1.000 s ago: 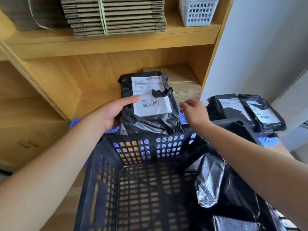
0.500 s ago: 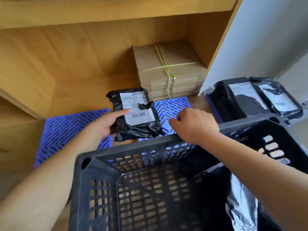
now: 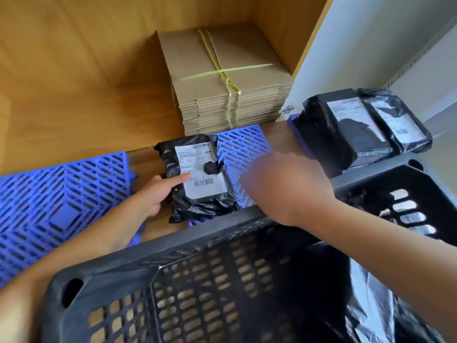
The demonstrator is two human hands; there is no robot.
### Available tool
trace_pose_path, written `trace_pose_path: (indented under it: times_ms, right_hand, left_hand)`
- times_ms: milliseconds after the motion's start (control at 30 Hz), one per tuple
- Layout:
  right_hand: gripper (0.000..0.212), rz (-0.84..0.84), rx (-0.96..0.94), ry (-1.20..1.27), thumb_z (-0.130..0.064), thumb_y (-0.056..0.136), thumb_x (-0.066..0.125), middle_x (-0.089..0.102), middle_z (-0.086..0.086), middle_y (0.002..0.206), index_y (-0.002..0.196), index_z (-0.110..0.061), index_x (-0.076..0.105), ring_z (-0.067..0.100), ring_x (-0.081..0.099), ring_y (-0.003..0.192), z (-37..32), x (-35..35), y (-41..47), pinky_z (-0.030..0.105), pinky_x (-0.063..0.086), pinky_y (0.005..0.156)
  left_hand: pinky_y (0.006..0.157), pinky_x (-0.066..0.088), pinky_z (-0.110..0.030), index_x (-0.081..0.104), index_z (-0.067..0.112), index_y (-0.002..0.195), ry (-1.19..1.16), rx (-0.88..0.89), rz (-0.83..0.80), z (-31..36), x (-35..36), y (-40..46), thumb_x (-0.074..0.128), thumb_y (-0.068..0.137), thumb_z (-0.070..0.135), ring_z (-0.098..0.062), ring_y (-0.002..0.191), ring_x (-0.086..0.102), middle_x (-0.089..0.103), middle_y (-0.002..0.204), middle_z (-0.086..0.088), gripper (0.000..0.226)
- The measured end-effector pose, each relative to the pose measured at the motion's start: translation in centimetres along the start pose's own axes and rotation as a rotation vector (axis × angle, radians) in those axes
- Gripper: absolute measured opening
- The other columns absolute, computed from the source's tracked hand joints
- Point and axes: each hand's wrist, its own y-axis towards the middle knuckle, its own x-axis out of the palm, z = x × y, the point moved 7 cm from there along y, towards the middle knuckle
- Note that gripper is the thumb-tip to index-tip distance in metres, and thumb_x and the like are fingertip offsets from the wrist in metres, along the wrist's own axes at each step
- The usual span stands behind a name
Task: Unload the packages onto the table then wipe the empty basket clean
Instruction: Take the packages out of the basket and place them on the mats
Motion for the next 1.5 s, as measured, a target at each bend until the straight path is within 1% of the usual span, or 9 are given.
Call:
trace_pose_path:
  times_ms: [67, 200, 400, 700, 867, 1067, 1200, 1333, 1500]
  right_hand:
    - [0.038, 0.01, 0.004, -0.003, -0.038, 0.088, 0.044, 0.045, 0.005, 0.058, 0.064, -0.009, 0.043, 0.027, 0.039, 0.054, 0.1, 0.1, 0.0, 0.032, 0.019, 0.049]
    - [0.038, 0.016, 0.024, 0.007, -0.038, 0.087, 0.045, 0.044, 0.004, 0.058, 0.062, -0.01, 0.041, 0.025, 0.038, 0.053, 0.2, 0.0, -0.1, 0.031, 0.02, 0.049]
    - [0.036, 0.027, 0.049, 0.03, -0.035, 0.087, 0.045, 0.045, 0.004, 0.058, 0.061, -0.01, 0.038, 0.029, 0.041, 0.056, 0.4, 0.0, 0.1, 0.031, 0.021, 0.049]
    - [0.035, 0.165, 0.02, 0.208, -0.03, 0.084, 0.048, 0.037, 0.001, 0.05, 0.056, -0.013, 0.034, 0.021, 0.032, 0.049, 0.5, -1.5, -1.0, 0.031, 0.019, 0.048]
    - [0.024, 0.246, -0.022, 0.798, -0.022, 0.083, 0.047, 0.052, 0.002, 0.056, 0.062, -0.012, 0.054, 0.015, 0.043, 0.057, 2.5, -3.4, -3.9, 0.033, 0.038, 0.057]
    - [0.023, 0.115, -0.14, 0.877, -0.021, 0.089, 0.051, 0.061, 0.0, 0.061, 0.076, -0.012, 0.068, 0.011, 0.049, 0.058, 7.4, -5.0, -11.3, 0.031, 0.04, 0.06]
    - [0.021, 0.001, -0.026, 0.9, -0.025, 0.08, 0.055, 0.067, 0.016, 0.07, 0.071, -0.014, 0.07, 0.033, 0.057, 0.066, 13.8, -4.1, -13.9, 0.046, 0.051, 0.071]
    - [0.018, -0.075, 0.107, 0.893, -0.032, 0.074, 0.059, 0.069, 0.005, 0.066, 0.073, -0.023, 0.074, 0.019, 0.06, 0.064, 18.1, -2.1, -15.2, 0.039, 0.052, 0.073]
    - [0.015, 0.004, 0.173, 0.93, -0.021, 0.085, 0.064, 0.064, -0.011, 0.057, 0.073, -0.024, 0.072, 0.008, 0.056, 0.058, 20.7, -0.4, -15.6, 0.029, 0.044, 0.066]
  left_hand:
    - [0.102, 0.042, -0.037, 0.051, 0.008, 0.126, 0.147, 0.056, 0.055, 0.7, -0.7, 0.4, 0.085, 0.058, 0.064, -0.021, 0.115, 0.055, 0.06, 0.125, 0.001, 0.095]
    - [0.112, 0.034, -0.045, 0.038, 0.012, 0.148, 0.289, 0.012, -0.048, 0.6, -1.4, 0.6, 0.08, 0.039, 0.083, -0.024, 0.138, 0.04, 0.043, 0.152, -0.001, 0.137]
    - [0.098, 0.045, -0.04, 0.04, 0.009, 0.146, 0.197, 0.037, -0.03, 2.3, -2.4, -2.0, 0.075, 0.084, 0.045, -0.026, 0.129, 0.046, 0.042, 0.15, -0.011, 0.08]
    - [0.098, 0.052, -0.039, 0.064, 0.019, 0.104, 0.145, 0.307, 0.115, 9.7, -6.2, -14.3, 0.064, 0.096, 0.023, -0.024, 0.099, 0.069, 0.07, 0.116, -0.014, 0.01]
    - [0.09, 0.054, -0.027, 0.07, 0.02, 0.106, 0.181, 0.555, 0.214, 12.9, -2.3, -23.7, 0.061, 0.095, 0.018, -0.015, 0.1, 0.071, 0.074, 0.106, -0.003, 0.013]
    - [0.094, 0.054, -0.038, 0.071, 0.027, 0.095, 0.185, 0.604, 0.123, 9.7, 7.5, -33.1, 0.068, 0.088, 0.023, -0.018, 0.099, 0.071, 0.076, 0.098, 0.002, 0.009]
    - [0.096, 0.051, -0.029, 0.07, 0.03, 0.111, 0.375, 0.473, -0.024, 3.5, 15.7, -35.8, 0.074, 0.082, 0.042, 0.0, 0.098, 0.066, 0.072, 0.106, 0.013, 0.031]
    - [0.109, 0.041, -0.038, 0.037, 0.031, 0.148, 0.741, 0.34, -0.048, -0.2, 22.1, -35.8, 0.072, 0.075, 0.062, -0.014, 0.133, 0.046, 0.043, 0.149, 0.008, 0.086]
    - [0.101, 0.043, -0.048, 0.012, 0.027, 0.152, 0.995, 0.252, 0.071, -1.7, 26.5, -34.1, 0.076, 0.068, 0.057, -0.032, 0.134, 0.041, 0.034, 0.151, -0.004, 0.11]
